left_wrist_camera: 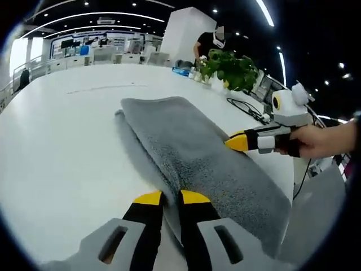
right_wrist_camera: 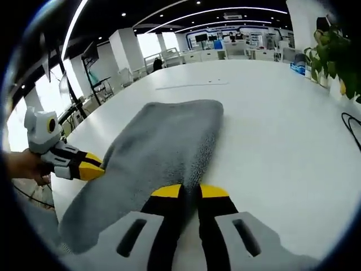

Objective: Fold the towel on the table until its edges align and the towel forms a compact rectangular stack.

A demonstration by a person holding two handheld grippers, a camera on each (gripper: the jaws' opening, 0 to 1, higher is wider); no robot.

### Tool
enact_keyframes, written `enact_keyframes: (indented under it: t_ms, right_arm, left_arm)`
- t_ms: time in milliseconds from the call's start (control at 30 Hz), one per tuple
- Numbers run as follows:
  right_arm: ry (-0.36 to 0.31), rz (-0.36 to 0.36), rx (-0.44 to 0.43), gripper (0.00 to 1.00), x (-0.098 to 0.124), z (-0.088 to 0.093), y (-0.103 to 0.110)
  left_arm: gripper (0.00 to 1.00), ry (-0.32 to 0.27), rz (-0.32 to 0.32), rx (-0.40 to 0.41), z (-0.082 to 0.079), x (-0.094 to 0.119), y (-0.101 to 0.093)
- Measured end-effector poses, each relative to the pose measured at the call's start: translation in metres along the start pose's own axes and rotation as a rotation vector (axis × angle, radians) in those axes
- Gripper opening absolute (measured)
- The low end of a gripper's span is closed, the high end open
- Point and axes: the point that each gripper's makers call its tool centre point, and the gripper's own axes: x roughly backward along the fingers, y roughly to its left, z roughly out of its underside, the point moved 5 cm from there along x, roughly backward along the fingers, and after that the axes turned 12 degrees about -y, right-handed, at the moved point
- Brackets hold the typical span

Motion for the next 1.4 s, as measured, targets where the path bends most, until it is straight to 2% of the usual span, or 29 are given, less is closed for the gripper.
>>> enact_keyframes:
  t_ms: [100,133,333,433,467,567,633,700,800,900,967,1033,1267,1400]
  right_arm:
    - [0.008,0.0,0.012,0.09,0.0,-0.001,0.0]
    - [0.006,0.006,-0.015,0.09,0.0,0.0,0.0]
    - [-0.005,0.011,-0.036,0.1,0.001,0.001,0.0]
    - [-0.013,-0.023,-0.08,0.1,0.001,-0.003,0.001]
    - [-0.007,-0.036,-0.078,0.11,0.002,-0.005,-0.001]
    - [-0.027,-0.054,-0.058,0.12,0.006,-0.011,-0.003]
    - [-0.062,-0.061,-0.045,0.15,0.012,-0.018,-0.006]
    - [-0.104,-0.087,-0.073,0.2,0.015,-0.024,-0.004]
    - [-0.106,-0.108,-0.036,0.28,0.021,-0.026,-0.005]
    - [-0.11,-0.132,-0.005,0.33,0.027,-0.027,-0.002]
    - [-0.111,-0.153,0.006,0.35,0.03,-0.027,0.002]
    - [-0.109,-0.204,-0.021,0.37,0.035,-0.025,0.012]
    - [-0.062,-0.304,0.089,0.38,0.049,-0.016,0.035]
    - [-0.041,-0.336,0.134,0.38,0.053,-0.01,0.045]
  left_arm:
    - [0.11,-0.017,0.008,0.018,0.001,0.0,0.001]
    - [0.11,-0.02,0.007,0.024,0.001,0.0,0.001]
    - [0.11,-0.011,-0.002,-0.001,0.001,-0.001,0.0]
    - [0.12,-0.008,-0.019,0.121,0.0,-0.001,0.001]
    - [0.13,-0.007,-0.019,0.125,-0.001,-0.001,0.002]
    - [0.21,-0.011,-0.033,0.095,-0.007,0.002,0.005]
    - [0.27,-0.032,-0.035,0.053,-0.015,0.005,0.005]
    - [0.34,-0.059,-0.042,0.038,-0.023,0.008,0.003]
    - [0.48,-0.075,-0.027,-0.025,-0.032,0.011,-0.003]
    - [0.57,-0.078,-0.004,-0.092,-0.036,0.014,-0.012]
    - [0.6,-0.068,-0.003,-0.113,-0.035,0.018,-0.016]
    - [0.62,-0.052,-0.004,-0.135,-0.031,0.022,-0.02]
    - [0.67,-0.023,0.031,-0.225,-0.023,0.038,-0.039]
    - [0.68,-0.009,0.046,-0.239,-0.016,0.043,-0.047]
